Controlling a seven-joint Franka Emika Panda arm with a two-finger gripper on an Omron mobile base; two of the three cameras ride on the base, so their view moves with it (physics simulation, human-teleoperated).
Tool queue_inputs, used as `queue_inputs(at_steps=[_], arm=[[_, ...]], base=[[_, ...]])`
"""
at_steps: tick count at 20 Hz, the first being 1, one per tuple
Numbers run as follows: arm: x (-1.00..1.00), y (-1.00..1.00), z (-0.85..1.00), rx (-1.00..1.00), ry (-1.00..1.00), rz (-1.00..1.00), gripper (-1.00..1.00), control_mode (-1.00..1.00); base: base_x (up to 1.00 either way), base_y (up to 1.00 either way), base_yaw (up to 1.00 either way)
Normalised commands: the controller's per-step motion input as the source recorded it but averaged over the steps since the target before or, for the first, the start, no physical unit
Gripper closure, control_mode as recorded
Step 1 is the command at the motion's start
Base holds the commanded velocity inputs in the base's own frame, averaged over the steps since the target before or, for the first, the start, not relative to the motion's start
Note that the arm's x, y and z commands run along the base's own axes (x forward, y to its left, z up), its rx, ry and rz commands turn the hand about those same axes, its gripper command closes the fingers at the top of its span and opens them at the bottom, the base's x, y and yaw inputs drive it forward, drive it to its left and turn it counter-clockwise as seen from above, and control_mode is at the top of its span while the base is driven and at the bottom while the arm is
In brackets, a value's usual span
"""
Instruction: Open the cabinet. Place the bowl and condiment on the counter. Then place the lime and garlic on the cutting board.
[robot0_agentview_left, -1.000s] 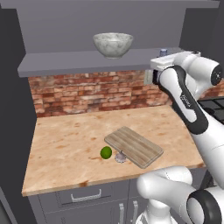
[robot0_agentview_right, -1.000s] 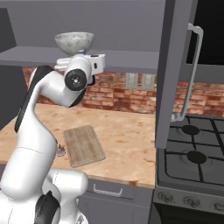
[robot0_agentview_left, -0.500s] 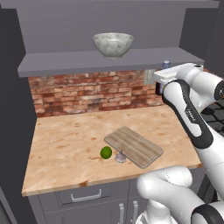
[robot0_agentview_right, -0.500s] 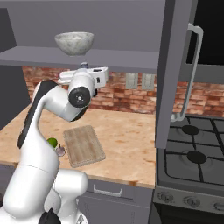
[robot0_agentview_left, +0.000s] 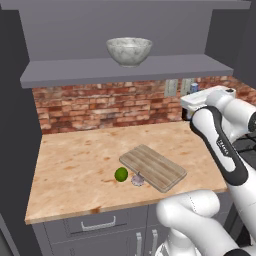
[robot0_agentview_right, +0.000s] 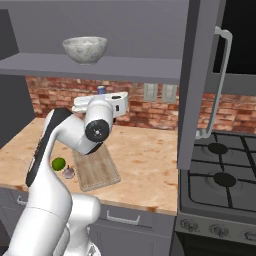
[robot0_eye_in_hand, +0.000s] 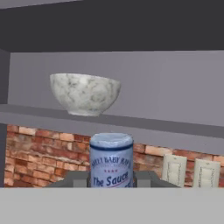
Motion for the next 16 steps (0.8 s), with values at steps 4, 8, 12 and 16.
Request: queue_inputs(at_steps=[4,8,12,16], arm=[[0.0,-0.11,-0.33,-0.02,0.0,0.0,1.0,-1.0],[0.0,-0.13,-0.4,0.0,0.0,0.02,1.0,-1.0],[0.0,-0.15,-0.38,0.0,0.0,0.06,1.0,-1.0],[0.0,-0.2,-0.34,0.0,0.0,0.1,1.0,-1.0]], base=[[0.0,0.0,0.0],[0.0,0.0,0.0],[0.0,0.0,0.0],[0.0,0.0,0.0]])
